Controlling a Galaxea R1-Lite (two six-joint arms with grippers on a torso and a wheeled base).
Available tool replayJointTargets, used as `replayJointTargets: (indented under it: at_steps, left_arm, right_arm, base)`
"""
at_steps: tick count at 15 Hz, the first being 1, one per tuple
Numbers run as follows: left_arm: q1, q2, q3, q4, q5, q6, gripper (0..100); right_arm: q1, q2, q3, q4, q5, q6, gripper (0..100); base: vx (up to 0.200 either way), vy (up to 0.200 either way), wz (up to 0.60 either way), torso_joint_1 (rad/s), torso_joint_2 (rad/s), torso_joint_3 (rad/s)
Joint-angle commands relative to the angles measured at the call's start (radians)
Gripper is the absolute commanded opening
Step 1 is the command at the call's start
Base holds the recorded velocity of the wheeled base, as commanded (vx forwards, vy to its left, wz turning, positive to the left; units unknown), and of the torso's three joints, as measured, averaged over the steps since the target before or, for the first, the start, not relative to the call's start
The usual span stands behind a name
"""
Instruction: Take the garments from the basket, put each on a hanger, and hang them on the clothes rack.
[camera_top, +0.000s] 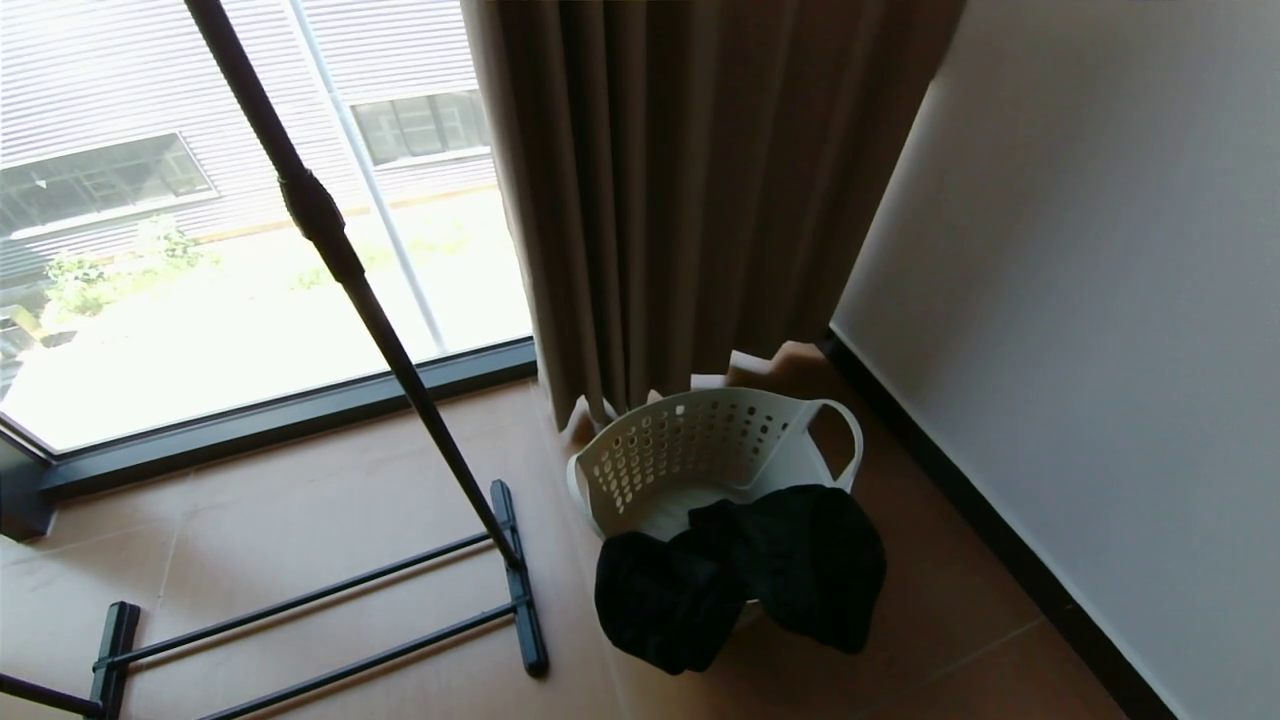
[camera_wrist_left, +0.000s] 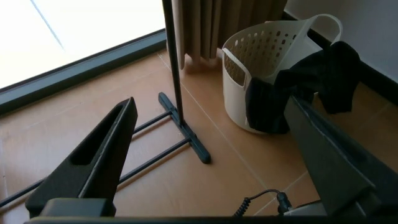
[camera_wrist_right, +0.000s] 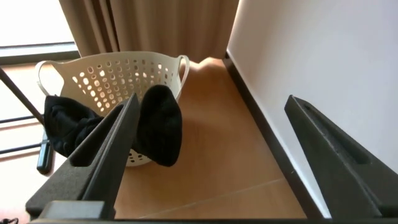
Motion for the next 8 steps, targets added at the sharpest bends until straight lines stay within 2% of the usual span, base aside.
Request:
replayJointTargets:
  at_steps: [1, 5, 6, 8]
  left_arm:
    - [0.000, 0.001, 0.000, 0.000, 0.000, 0.000, 100]
    - [0.000, 0.001, 0.001, -0.003, 0.000, 0.001, 100]
    - [0.000, 0.001, 0.001, -0.003, 0.000, 0.001, 100]
    - [0.000, 0.001, 0.001, -0.005, 0.000, 0.001, 100]
  right_arm:
    - [0.000, 0.001, 0.000, -0.001, 0.000, 0.002, 100]
    - [0.003, 0.024, 0.000, 0.001, -0.024, 0.032, 100]
    - [0.054, 0.154, 0.000, -0.001, -0.020, 0.032, 100]
    - [0.138, 0.308, 0.000, -0.025, -0.021, 0.033, 100]
  base:
    - [0.000, 0.000, 0.00, 0.002, 0.00, -0.198]
    - [0.000, 0.000, 0.00, 0.004, 0.00, -0.160]
    - [0.000, 0.000, 0.00, 0.002, 0.01, -0.051]
    - [0.000, 0.000, 0.00, 0.000, 0.00, 0.000]
